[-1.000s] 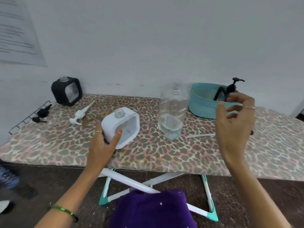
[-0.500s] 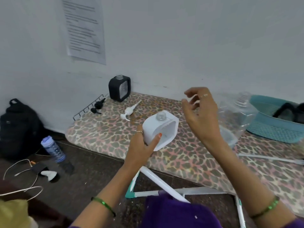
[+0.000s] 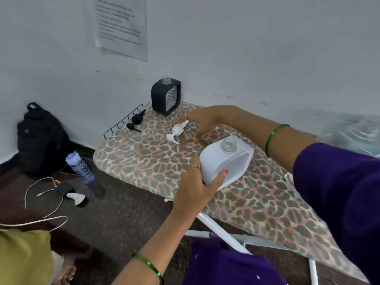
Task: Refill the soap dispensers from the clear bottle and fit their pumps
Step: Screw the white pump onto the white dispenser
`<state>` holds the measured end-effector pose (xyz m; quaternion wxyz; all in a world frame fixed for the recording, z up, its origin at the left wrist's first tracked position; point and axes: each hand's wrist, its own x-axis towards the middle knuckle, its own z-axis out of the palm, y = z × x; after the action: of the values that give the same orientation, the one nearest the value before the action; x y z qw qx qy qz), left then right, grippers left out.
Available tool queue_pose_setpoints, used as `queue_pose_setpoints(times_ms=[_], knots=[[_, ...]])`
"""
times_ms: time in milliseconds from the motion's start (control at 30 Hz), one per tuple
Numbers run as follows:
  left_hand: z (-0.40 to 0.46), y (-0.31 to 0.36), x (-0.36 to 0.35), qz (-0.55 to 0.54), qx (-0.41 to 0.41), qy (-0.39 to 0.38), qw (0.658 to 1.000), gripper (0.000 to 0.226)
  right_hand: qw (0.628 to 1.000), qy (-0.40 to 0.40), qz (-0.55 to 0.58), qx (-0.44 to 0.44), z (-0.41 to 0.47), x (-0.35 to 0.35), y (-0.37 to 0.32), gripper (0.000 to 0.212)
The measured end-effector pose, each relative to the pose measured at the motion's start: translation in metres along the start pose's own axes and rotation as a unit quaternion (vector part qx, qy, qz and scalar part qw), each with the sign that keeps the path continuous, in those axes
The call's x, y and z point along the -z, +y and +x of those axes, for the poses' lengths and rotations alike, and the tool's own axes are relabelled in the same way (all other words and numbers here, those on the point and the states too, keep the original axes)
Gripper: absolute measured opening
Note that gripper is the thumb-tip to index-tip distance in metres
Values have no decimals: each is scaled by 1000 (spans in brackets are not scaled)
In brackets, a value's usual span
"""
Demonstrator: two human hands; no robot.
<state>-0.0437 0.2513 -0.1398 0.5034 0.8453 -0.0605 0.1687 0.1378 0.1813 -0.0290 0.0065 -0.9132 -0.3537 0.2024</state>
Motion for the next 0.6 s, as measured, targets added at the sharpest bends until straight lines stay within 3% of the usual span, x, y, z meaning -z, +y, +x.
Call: queue_pose_setpoints(times_ms=[100,200,367,467,600], knots=[[-1,-2,-2,19,-11,13,1000,64,999,-43,-20,17,19,-5,-1,85],[-2,-3,-3,29,-28,18,999,66,998,-35,-32,42,31,-14,0,77],[-2,-3,-2,54,-46,34,997,63,994,47,-94,35,31,-20,8,39],[-2,-5,-3,62,-34,25,997,69,996,68,-53,23,18,-15,16,41],[-4,-4,-3,38,-7,0,999,77,974,218,62,-8,-18,13,23,42]])
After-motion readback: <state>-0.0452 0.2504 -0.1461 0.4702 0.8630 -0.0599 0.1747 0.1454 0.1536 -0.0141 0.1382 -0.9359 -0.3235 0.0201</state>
